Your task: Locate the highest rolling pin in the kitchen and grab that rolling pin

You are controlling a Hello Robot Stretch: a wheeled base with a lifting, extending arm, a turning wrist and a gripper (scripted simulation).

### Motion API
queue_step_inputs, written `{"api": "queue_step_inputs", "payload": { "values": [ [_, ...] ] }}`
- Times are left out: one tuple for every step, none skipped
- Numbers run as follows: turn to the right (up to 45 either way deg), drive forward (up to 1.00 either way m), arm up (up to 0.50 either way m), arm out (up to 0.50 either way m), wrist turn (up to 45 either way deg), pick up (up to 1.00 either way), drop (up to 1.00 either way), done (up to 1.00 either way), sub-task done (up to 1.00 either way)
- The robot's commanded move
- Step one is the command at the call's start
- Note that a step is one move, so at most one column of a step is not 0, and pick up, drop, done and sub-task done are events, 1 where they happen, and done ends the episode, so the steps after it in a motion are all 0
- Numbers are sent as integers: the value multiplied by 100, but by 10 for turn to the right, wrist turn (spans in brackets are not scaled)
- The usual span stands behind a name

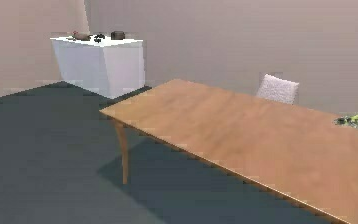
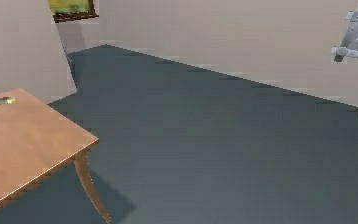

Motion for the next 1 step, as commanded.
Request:
{"api": "queue_step_inputs", "payload": {
  "values": [
    [-60,0,0,0,0,0,0,0,0]
  ]
}}
